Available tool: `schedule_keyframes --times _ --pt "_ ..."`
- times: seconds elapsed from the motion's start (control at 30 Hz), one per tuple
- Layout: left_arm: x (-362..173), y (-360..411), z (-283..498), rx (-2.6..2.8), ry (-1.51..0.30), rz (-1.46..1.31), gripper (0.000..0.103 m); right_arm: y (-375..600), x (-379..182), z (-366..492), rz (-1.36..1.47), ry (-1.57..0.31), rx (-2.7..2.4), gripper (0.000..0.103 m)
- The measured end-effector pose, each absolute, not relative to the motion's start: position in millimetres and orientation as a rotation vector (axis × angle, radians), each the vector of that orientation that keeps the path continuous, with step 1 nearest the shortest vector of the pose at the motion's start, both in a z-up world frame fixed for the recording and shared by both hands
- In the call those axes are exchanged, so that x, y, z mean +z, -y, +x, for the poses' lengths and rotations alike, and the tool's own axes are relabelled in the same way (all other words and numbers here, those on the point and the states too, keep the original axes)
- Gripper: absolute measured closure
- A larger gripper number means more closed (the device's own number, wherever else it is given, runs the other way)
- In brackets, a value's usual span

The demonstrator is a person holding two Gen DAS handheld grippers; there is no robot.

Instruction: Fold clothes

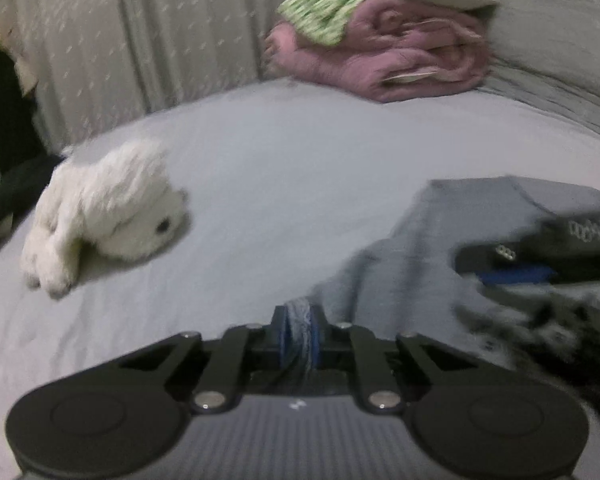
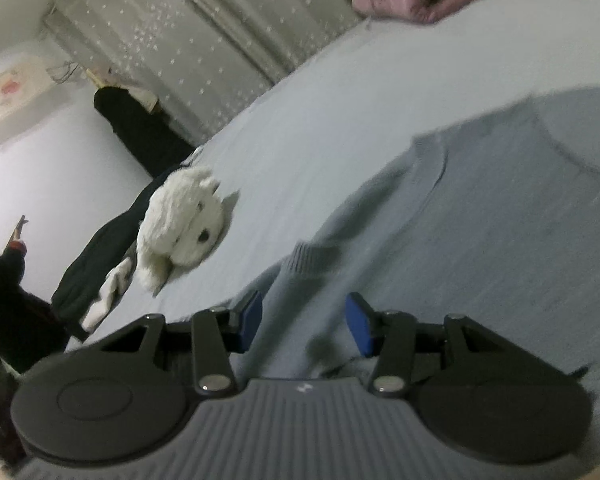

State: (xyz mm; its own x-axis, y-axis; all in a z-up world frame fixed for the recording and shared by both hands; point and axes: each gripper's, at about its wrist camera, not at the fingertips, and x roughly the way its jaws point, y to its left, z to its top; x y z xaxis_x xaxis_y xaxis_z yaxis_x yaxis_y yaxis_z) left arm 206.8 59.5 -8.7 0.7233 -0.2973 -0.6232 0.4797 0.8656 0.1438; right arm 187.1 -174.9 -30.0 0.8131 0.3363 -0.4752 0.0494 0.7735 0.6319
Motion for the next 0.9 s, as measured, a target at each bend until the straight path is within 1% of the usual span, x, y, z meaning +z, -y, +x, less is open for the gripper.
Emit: schedule_keyframes --times 0.07,0.2,0.27,0.33,0.4,0.43,0.47,0.53,0.57,0.6,0.73,0.9 --pt "-7.0 -51.7 187.8 -0.486 -0.627 0.329 0.091 178.4 -26.9 184.7 0.689 -0.585 0.174 0.052" --pt "-23.9 -40.0 158.5 -0.593 -0.717 0.361 0.091 177.6 -27.5 185.8 0.7 -0.579 0.206 0.052" --pt "-30.3 -39.2 148.1 -0.627 -0.749 0.367 0.089 175.4 -29.3 187.6 0.698 -0.589 0.219 0.052" --pt "-27.1 -43.8 140.9 -0.646 -0.751 0.338 0.079 173.2 -31.1 189.4 0.697 -0.599 0.231 0.052" --pt "-17.9 -51.3 139.4 -0.671 -0.761 0.275 0.063 171.0 -32.9 191.2 0.695 -0.609 0.244 0.055" --pt "-12.1 -55.2 139.5 -0.676 -0.753 0.251 0.06 169.9 -33.8 192.1 0.695 -0.614 0.25 0.056" --pt "-6.4 -58.5 140.1 -0.675 -0.738 0.238 0.055 168.9 -34.7 193.0 0.694 -0.619 0.256 0.057" --pt "4.4 -65.2 142.8 -0.659 -0.705 0.224 0.042 167.9 -36.7 194.1 0.687 -0.636 0.256 0.057" --pt "7.5 -68.1 147.0 -0.622 -0.692 0.236 0.032 167.8 -37.7 194.5 0.683 -0.647 0.252 0.057" --pt "9.3 -70.4 152.2 -0.577 -0.687 0.248 0.027 167.7 -38.7 194.9 0.678 -0.658 0.248 0.057" --pt "2.8 -92.7 189.8 -0.367 -0.78 0.213 0.024 167.9 -40.7 195.3 0.665 -0.684 0.243 0.057" --pt "-10.4 -127.7 236.2 -0.279 -0.892 0.041 0.025 169.1 -42.2 195.2 0.667 -0.687 0.245 0.057"
